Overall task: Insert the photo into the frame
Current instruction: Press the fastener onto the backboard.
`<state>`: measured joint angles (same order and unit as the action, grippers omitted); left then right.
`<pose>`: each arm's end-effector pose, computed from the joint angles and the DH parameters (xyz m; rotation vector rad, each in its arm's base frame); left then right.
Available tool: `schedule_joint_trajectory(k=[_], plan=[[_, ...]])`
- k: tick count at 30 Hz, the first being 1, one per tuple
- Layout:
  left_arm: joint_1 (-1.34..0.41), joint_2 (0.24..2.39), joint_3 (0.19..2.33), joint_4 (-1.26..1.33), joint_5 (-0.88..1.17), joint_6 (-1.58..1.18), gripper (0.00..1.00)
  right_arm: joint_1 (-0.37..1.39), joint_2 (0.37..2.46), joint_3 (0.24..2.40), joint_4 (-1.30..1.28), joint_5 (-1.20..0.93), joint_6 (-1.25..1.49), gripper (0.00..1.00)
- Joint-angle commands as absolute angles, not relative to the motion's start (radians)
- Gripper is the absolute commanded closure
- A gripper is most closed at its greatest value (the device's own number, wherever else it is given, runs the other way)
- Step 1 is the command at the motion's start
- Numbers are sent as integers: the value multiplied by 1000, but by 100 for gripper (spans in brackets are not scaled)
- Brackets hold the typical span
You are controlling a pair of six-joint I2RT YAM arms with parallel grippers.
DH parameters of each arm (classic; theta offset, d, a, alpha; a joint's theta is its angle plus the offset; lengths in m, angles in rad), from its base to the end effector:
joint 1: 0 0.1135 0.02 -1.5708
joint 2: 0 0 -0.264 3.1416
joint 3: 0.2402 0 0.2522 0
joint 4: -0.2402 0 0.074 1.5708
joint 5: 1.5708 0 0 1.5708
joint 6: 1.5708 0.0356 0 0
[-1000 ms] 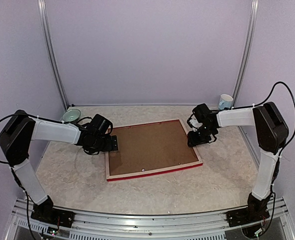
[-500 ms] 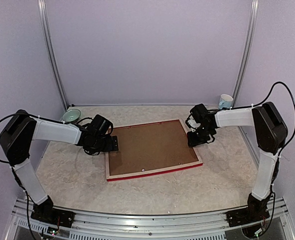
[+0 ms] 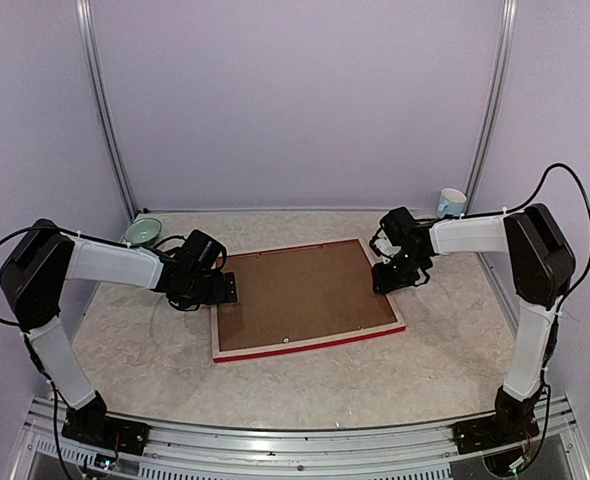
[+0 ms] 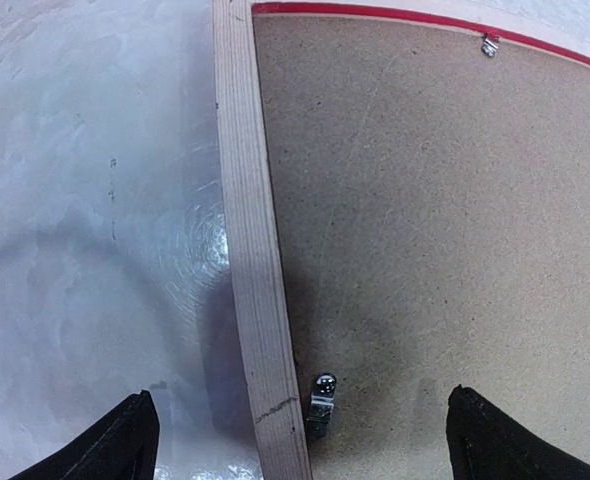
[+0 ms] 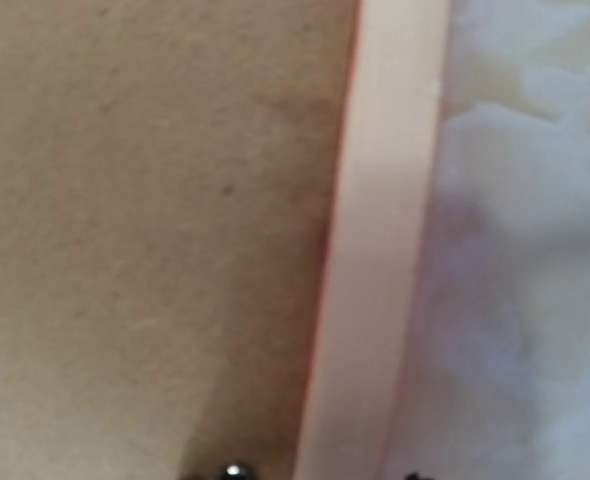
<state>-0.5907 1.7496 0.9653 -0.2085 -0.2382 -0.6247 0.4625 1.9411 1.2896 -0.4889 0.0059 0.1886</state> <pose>0.2888 -0.1835 0.1518 -0.1330 2.5278 -0.1809 0.3513 0.1749 0.1592 -0.3704 2.7008 0.1829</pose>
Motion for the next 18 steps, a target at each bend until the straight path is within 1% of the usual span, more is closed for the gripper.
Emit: schedule_joint_trajectory(k=[1, 6, 13, 17, 18], plan=[[-598, 1761, 951, -186, -227, -627, 1, 466, 1953, 1314, -506, -34, 189, 52], [-600, 1763, 948, -185, -228, -629, 1, 468, 1959, 1315, -516, -11, 184, 54], [-600, 1759, 948, -186, -229, -627, 1, 466, 1971, 1305, -524, 16, 185, 63], [-600, 1758, 946, -185, -229, -627, 1, 466, 1971, 1306, -530, 35, 187, 64], [-600, 1758, 946, -184, -229, -628, 1, 466, 1971, 1305, -530, 40, 188, 66]])
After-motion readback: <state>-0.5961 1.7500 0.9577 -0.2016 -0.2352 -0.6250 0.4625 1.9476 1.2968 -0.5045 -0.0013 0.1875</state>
